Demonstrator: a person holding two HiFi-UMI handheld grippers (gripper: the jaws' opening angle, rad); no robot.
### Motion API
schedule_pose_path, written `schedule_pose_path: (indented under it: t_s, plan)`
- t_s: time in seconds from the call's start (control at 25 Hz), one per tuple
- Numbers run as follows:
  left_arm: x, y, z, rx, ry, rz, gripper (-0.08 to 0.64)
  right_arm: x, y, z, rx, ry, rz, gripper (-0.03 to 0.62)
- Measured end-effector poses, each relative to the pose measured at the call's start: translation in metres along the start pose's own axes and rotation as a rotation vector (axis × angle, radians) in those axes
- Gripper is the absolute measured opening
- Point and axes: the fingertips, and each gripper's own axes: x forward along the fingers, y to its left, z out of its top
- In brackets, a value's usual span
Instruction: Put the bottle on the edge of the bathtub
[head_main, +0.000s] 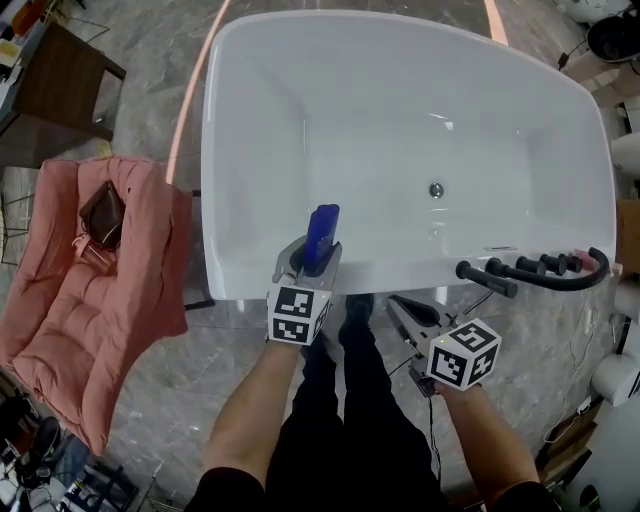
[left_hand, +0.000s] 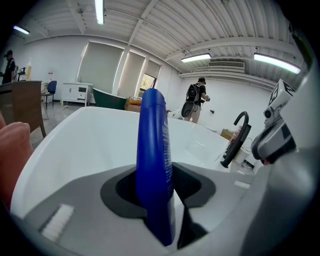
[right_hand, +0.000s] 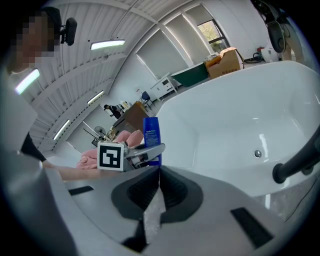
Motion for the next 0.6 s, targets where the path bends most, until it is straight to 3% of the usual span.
schedule_pose_path:
  t_s: [0.16,0.32,0.6]
  plan:
    - [-0.008,-0.006,-0.012,0.051,0.006,0.018,0.167,0.000,0.001,-0.008,-0.001,0.009,0.006,0.011]
    - [-0.020,-0.008,-0.025,0.024,0.003,0.030,0.161,-0.001,0.004,-0.014,-0.006,0.019,0.011,0.012]
    - [-0.034,-0.019,-0.006,0.049,-0.029,-0.015,0.161,-0.004,0.014,-0.002,-0.035,-0.020,0.027,0.012]
